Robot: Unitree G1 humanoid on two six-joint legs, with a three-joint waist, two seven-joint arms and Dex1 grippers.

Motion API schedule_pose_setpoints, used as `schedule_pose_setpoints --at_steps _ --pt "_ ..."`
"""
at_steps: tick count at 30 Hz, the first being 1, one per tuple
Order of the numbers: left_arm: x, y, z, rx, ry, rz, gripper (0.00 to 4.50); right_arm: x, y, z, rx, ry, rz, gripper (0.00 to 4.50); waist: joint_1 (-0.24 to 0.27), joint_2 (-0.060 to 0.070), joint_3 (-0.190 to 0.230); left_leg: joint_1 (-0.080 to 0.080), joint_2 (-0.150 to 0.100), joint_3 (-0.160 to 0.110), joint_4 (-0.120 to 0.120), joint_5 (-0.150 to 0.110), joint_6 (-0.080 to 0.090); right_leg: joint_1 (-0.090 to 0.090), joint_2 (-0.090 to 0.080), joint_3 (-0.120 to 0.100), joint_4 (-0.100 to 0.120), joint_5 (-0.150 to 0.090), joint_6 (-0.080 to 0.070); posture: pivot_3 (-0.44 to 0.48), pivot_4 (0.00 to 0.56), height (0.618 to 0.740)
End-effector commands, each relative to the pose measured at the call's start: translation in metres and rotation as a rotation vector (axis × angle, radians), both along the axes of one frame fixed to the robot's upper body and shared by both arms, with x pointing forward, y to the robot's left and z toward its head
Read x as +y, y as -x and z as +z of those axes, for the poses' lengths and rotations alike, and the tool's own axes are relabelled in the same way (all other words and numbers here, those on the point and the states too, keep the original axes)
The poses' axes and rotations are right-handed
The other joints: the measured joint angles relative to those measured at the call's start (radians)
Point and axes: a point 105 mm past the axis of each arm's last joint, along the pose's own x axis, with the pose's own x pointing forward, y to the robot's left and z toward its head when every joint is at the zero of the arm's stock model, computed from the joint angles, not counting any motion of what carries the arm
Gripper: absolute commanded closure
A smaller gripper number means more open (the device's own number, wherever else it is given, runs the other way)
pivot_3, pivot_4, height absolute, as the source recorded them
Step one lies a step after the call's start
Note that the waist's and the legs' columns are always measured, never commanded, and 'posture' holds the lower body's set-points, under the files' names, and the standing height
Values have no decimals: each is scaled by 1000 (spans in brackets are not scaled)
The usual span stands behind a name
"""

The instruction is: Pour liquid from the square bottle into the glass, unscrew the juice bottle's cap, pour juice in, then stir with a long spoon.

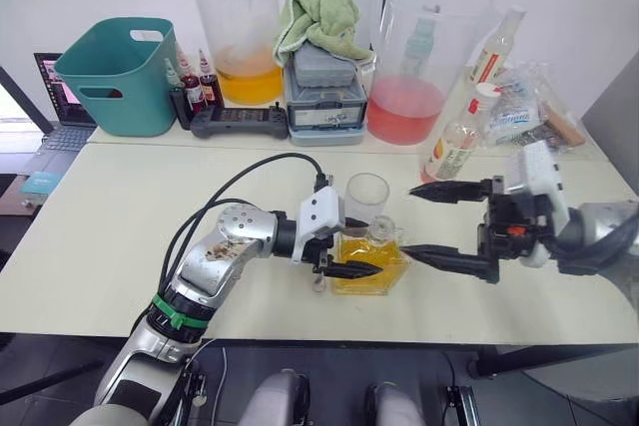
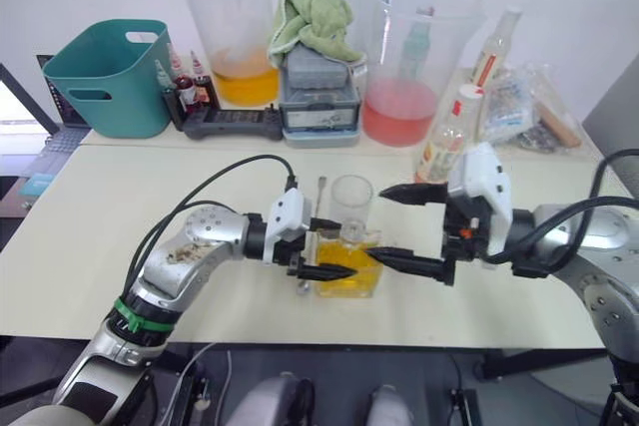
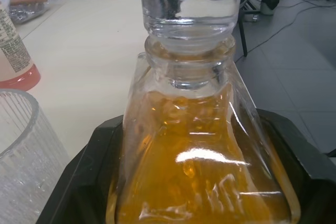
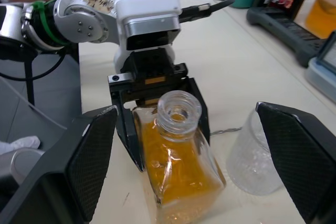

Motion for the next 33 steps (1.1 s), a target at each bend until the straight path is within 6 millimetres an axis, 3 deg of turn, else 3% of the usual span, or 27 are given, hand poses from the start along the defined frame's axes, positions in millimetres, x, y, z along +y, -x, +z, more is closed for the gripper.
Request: schedule_pose_setpoints --at_steps 1,7,11,18,27,33 --pt "-4 0 9 -58 9 -21 1705 17 -5 -1 -60 14 12 0 1 0 0 0 0 0 0 1 -1 0 0 0 0 0 0 0 150 740" --pt "-2 0 8 -68 -10 -20 1705 25 -15 -11 -53 9 -4 0 2 0 0 0 -1 0 1 1 -2 0 0 0 1 0 0 0 150 740" --pt "-1 -1 7 -65 -12 -11 1705 24 -22 -15 -34 -4 -29 1150 -1 0 0 0 0 0 0 1 -2 0 1 0 1 0 0 0 150 740" --pt "1 -3 4 -67 -27 4 1705 20 -16 -7 -33 -65 15 3404 -1 0 0 0 0 0 1 2 -2 0 1 0 1 0 0 0 150 740" --pt "1 -4 2 -62 -54 2 1705 19 -12 14 -57 -163 45 3401 -3 0 0 0 0 0 1 2 -2 0 2 0 2 0 0 0 150 740" --pt "1 -4 -2 -54 -73 1 1705 -7 -20 33 -77 -174 -38 3401 -2 0 0 0 0 0 0 2 -2 0 2 -1 1 0 0 0 150 740"
